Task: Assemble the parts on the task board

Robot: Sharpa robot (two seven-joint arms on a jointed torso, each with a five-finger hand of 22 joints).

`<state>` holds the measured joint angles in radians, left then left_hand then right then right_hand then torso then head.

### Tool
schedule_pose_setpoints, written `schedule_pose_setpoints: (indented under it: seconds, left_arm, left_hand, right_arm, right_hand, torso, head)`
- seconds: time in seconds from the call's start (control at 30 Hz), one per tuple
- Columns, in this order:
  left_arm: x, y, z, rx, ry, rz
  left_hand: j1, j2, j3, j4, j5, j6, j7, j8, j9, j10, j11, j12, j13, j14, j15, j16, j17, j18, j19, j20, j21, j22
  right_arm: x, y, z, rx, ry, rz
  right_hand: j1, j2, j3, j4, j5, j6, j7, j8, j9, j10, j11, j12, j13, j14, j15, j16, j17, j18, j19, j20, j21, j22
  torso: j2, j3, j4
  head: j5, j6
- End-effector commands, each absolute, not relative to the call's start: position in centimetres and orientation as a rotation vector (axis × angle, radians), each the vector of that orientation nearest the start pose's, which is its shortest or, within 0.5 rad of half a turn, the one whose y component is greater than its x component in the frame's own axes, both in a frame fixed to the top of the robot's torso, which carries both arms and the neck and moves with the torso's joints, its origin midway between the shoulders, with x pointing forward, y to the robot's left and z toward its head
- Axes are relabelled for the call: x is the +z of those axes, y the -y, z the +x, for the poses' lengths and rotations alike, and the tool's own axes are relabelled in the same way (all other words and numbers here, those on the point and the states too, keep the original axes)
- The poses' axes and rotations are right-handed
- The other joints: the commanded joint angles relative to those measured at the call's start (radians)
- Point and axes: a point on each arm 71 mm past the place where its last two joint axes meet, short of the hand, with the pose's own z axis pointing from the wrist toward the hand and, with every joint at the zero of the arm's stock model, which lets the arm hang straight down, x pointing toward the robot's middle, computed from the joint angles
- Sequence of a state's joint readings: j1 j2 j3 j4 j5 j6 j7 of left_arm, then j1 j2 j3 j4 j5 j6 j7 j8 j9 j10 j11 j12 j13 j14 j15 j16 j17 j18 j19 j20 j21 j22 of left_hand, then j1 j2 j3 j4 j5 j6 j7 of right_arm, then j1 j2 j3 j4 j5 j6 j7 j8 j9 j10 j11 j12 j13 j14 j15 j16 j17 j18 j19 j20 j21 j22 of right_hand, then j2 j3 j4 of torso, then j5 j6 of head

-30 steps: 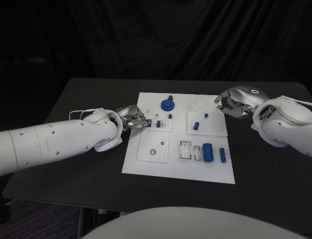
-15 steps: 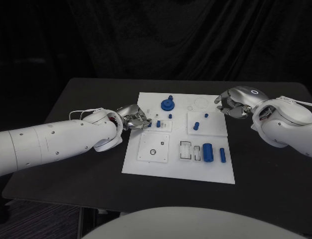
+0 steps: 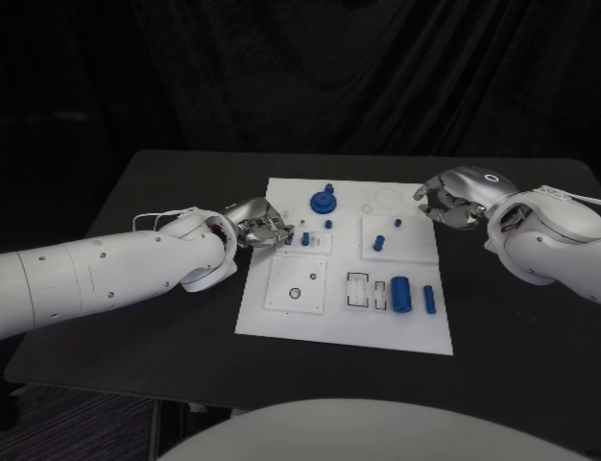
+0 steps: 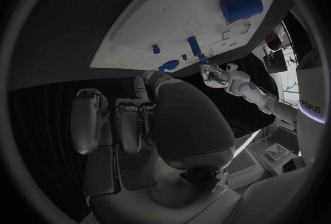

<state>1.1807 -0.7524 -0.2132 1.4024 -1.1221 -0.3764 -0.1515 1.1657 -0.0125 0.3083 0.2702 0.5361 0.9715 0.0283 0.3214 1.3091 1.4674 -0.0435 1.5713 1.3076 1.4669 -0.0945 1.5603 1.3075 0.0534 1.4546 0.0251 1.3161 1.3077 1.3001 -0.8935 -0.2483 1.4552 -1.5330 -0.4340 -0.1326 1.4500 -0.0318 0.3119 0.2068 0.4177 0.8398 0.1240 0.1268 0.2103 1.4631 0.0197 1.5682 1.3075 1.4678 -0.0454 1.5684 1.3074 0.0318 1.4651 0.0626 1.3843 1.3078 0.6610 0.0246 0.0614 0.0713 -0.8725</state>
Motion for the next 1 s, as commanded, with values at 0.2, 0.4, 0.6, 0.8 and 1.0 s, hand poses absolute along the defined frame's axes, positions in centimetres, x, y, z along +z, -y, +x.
schedule_pose_setpoints:
  seconds: [0.2, 0.4, 0.6, 0.8, 1.0]
  left_arm:
    - [-26.64, -20.48, 48.06, -0.626, -1.895, -0.195]
    - [-26.8, -20.66, 48.25, -0.608, -1.904, -0.203]
    - [-27.01, -20.66, 48.28, -0.603, -1.908, -0.206]
    - [-27.18, -20.54, 48.17, -0.607, -1.909, -0.205]
    - [-27.23, -20.43, 48.07, -0.612, -1.91, -0.203]
  left_hand:
    - [-0.008, -0.001, -0.014, 0.014, -0.108, -0.014, -0.002, 0.004, 0.011, 0.099, 0.002, -0.007, 0.26, 0.092, 0.003, -0.008, 0.234, 0.005, -0.003, -0.003, -0.005, 0.185]
    - [-0.018, 0.003, -0.028, 0.017, -0.156, -0.019, 0.001, 0.001, 0.005, 0.098, 0.004, -0.008, 0.259, 0.092, 0.006, -0.01, 0.232, 0.005, -0.004, -0.002, -0.008, 0.185]
    - [-0.032, 0.008, -0.045, 0.018, -0.2, -0.019, 0.003, -0.001, -0.001, 0.098, 0.006, -0.008, 0.259, 0.092, 0.007, -0.01, 0.232, 0.006, -0.003, 0.0, -0.008, 0.185]
    - [-0.044, 0.012, -0.059, 0.019, -0.227, -0.018, 0.004, -0.002, -0.005, 0.098, 0.007, -0.008, 0.259, 0.091, 0.008, -0.01, 0.231, 0.006, -0.003, 0.001, -0.009, 0.185]
    - [-0.044, 0.012, -0.059, 0.019, -0.227, -0.018, 0.004, -0.002, -0.005, 0.098, 0.007, -0.008, 0.259, 0.091, 0.008, -0.01, 0.231, 0.006, -0.003, 0.001, -0.009, 0.185]
  right_arm:
    - [-20.72, 25.37, 48.78, 0.41, -1.647, -0.215]
    - [-20.72, 25.36, 48.79, 0.411, -1.647, -0.215]
    - [-20.72, 25.44, 48.78, 0.409, -1.647, -0.214]
    - [-20.73, 25.49, 48.78, 0.409, -1.647, -0.214]
    - [-20.76, 25.47, 48.77, 0.409, -1.648, -0.214]
  right_hand:
    - [-0.006, -0.007, 0.006, 0.001, 0.006, 0.006, -0.002, -0.004, -0.001, 0.108, 0.004, 0.003, 0.263, 0.103, 0.004, 0.002, 0.263, 0.017, 0.009, 0.006, -0.004, 0.196]
    - [-0.006, -0.007, 0.006, 0.001, 0.006, 0.006, -0.002, -0.004, -0.001, 0.108, 0.004, 0.003, 0.263, 0.103, 0.004, 0.002, 0.263, 0.017, 0.009, 0.006, -0.004, 0.196]
    - [-0.006, -0.007, 0.006, 0.001, 0.006, 0.006, -0.002, -0.004, -0.001, 0.108, 0.004, 0.003, 0.263, 0.103, 0.004, 0.002, 0.263, 0.017, 0.009, 0.006, -0.004, 0.196]
    - [-0.007, -0.007, 0.007, 0.001, 0.006, 0.006, -0.002, -0.004, -0.001, 0.108, 0.004, 0.003, 0.263, 0.103, 0.004, 0.002, 0.263, 0.018, 0.008, 0.006, -0.005, 0.195]
    - [-0.007, -0.007, 0.007, 0.001, 0.006, 0.006, -0.002, -0.004, -0.001, 0.108, 0.004, 0.003, 0.263, 0.103, 0.004, 0.002, 0.263, 0.018, 0.008, 0.006, -0.005, 0.195]
  torso:
    - [0.0, 0.0002, 0.0008]
    - [0.0, -0.0001, 0.0002]
    - [0.0, 0.0, 0.0007]
    - [-0.001, -0.0002, -0.0008]
    - [0.0, -0.0003, -0.0003]
  head:
    - [-0.001, 0.0]
    - [-0.001, 0.0]
    - [-0.002, 0.0]
    - [-0.001, 0.0]
    - [0.001, 0.0]
